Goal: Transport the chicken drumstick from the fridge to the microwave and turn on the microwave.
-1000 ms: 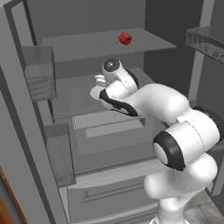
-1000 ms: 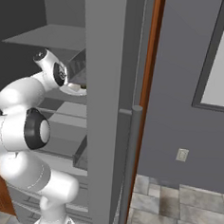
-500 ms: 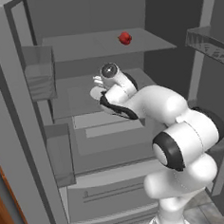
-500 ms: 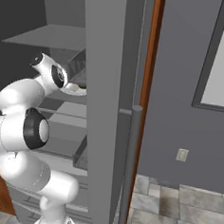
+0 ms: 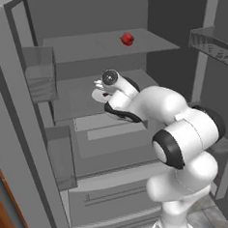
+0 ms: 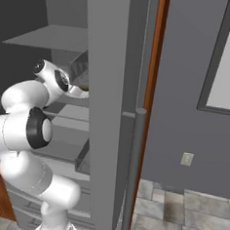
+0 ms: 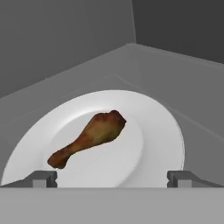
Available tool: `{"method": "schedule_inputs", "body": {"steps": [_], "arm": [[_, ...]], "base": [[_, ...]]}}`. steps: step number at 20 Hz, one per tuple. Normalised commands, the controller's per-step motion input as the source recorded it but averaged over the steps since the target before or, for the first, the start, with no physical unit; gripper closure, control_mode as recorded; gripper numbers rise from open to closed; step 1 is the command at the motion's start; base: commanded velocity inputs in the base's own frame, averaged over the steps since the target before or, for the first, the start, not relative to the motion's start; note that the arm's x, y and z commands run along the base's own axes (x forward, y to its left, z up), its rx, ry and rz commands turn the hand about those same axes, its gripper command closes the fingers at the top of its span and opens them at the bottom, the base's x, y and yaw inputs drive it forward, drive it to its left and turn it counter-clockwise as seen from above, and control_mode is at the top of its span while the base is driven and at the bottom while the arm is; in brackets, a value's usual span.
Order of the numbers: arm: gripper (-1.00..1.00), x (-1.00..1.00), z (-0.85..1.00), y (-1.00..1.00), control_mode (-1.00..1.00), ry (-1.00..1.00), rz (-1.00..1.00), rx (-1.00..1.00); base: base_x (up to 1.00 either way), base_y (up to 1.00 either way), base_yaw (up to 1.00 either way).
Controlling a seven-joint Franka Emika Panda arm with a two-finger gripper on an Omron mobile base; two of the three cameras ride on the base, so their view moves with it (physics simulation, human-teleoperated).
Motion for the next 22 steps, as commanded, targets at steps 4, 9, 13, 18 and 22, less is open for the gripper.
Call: {"method": "schedule_inputs", "body": {"steps": [4, 9, 13, 18, 22], "arm": [[-1.00, 0.13, 0.00, 0.04, -1.00, 0.00, -0.08, 0.00], [-1.00, 0.15, -0.01, 0.04, -1.00, 0.00, -0.08, 0.00], [-1.00, 0.17, -0.04, 0.00, -1.00, 0.00, -0.09, 0.00], [-1.00, 0.20, 0.00, 0.00, -1.00, 0.00, -0.07, 0.00], [-1.00, 0.18, 0.00, 0.00, -1.00, 0.00, -0.04, -0.01]], "base": [[0.00, 0.00, 0.00], [0.00, 0.00, 0.00], [0.00, 0.00, 0.00], [0.00, 0.00, 0.00], [0.00, 0.00, 0.00]]}}
